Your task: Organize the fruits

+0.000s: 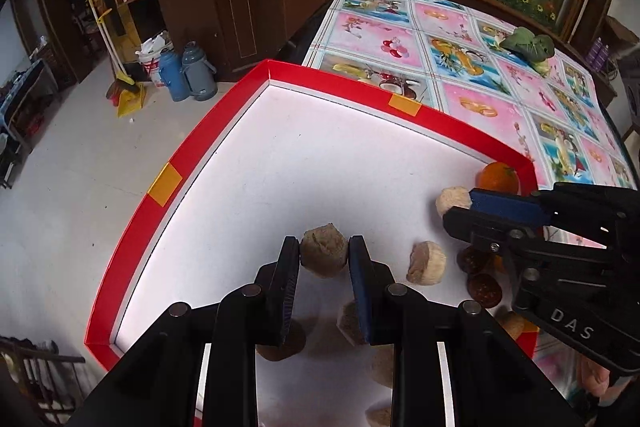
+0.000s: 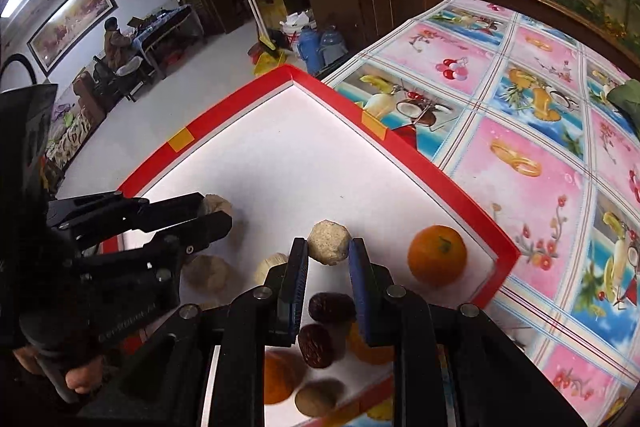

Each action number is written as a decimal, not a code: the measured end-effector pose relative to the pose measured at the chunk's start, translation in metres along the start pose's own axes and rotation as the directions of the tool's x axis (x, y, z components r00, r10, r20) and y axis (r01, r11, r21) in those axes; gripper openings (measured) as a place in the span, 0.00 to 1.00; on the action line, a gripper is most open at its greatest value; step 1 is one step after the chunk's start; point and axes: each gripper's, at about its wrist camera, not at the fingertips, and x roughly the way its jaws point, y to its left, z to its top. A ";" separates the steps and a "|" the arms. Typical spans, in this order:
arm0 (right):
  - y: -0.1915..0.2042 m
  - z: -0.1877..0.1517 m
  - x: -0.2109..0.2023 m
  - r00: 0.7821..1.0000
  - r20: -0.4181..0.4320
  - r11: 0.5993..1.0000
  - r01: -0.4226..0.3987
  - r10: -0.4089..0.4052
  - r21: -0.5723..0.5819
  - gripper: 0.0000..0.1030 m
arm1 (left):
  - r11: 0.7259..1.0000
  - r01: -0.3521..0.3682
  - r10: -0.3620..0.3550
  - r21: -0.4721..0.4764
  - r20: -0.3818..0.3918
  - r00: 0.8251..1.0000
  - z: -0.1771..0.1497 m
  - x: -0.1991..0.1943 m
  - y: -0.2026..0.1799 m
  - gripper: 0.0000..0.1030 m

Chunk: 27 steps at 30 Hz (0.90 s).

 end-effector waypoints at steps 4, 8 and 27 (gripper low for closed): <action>0.001 0.000 0.013 1.000 -0.024 1.000 0.015 -0.015 0.007 0.20 | 1.000 -0.018 0.018 0.014 0.005 1.000 0.000 0.008 -0.002 0.24; -0.003 -0.002 0.019 0.999 -0.032 1.000 0.019 -0.019 0.023 0.20 | 0.999 -0.028 0.028 0.019 0.010 1.000 0.000 0.011 -0.006 0.24; -0.018 -0.068 -0.078 0.988 0.152 0.985 -0.041 0.015 0.168 0.55 | 1.000 -0.009 0.007 0.010 0.159 0.987 -0.047 -0.060 -0.039 0.87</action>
